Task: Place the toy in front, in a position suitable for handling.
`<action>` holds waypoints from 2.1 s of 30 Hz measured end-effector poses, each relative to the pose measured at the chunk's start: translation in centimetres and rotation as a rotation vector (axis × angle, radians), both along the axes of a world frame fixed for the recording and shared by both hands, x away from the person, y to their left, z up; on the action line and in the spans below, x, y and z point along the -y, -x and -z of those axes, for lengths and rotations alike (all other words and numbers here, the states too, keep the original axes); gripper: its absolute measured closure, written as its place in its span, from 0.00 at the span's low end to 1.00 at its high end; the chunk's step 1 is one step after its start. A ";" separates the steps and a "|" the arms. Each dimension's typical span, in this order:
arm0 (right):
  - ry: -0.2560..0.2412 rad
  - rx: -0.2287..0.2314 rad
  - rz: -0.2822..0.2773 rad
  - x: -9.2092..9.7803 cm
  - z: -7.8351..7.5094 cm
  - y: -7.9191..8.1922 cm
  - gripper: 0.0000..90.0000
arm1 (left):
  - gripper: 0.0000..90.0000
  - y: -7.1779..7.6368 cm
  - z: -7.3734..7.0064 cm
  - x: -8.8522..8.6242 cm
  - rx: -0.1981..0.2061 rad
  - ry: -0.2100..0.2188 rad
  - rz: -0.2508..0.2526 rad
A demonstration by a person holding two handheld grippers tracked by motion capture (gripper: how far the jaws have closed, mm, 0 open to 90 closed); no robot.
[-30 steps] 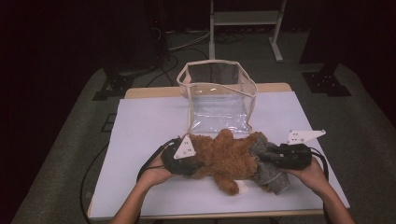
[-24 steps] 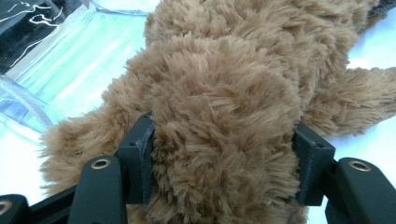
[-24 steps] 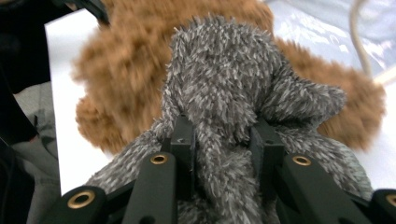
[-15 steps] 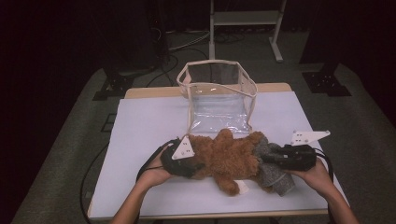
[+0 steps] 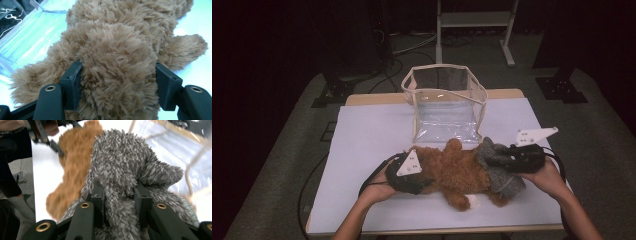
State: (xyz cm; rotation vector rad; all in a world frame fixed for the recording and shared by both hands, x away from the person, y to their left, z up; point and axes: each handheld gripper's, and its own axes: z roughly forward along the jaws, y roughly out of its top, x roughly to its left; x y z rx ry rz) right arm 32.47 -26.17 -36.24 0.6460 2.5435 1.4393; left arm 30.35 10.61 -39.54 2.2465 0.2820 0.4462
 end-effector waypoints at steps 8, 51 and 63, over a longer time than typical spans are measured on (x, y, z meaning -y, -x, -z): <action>0.036 -0.021 -0.059 -3.6 -0.4 -2.3 0.74 | 0.36 0.4 -0.2 -0.7 0.000 0.017 0.017; 0.146 -0.015 -0.171 -4.1 -1.1 1.5 0.76 | 0.33 -0.5 0.0 -2.6 -0.180 0.164 0.090; 0.219 0.052 -0.215 -9.5 -2.0 -0.1 0.75 | 0.33 -0.4 -0.4 -1.0 -0.146 0.154 0.106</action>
